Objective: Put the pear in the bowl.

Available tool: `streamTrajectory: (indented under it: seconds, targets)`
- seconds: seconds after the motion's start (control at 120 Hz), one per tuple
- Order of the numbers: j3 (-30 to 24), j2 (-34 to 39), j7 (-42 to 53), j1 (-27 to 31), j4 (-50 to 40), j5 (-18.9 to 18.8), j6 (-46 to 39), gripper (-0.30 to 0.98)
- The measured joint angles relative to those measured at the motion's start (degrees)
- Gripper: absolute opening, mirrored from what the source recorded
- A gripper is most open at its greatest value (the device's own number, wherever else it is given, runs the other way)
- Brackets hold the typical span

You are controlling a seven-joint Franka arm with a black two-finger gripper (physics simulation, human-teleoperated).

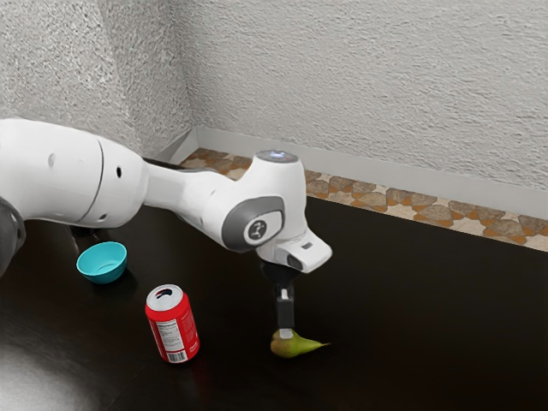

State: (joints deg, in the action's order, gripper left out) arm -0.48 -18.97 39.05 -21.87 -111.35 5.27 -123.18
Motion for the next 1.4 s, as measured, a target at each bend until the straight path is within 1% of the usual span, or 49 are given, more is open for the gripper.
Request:
streamTrajectory:
  seconds: [0.15, 0.308, 0.592, 1.042, 1.108, 1.275, 1.4]
  targets:
    - [0.0, 1.7, 5.2, 0.0, -3.9, 4.1, -2.2, 0.69]
    - [0.1, 1.5, 8.9, 0.0, -5.5, 5.7, -2.8, 0.69]
    - [0.6, -0.5, 13.4, 0.0, -5.3, 3.9, -4.9, 0.69]
    - [0.4, -2.9, 17.2, -0.1, -5.2, 4.1, -9.2, 0.68]
    - [0.4, -2.9, 17.6, -0.1, -5.2, 4.1, -9.8, 0.62]
    - [0.4, -3.0, 18.2, -0.1, -5.4, 5.1, -10.9, 0.39]
    - [0.3, -2.8, 18.5, -0.1, -5.3, 5.9, -11.5, 0.31]
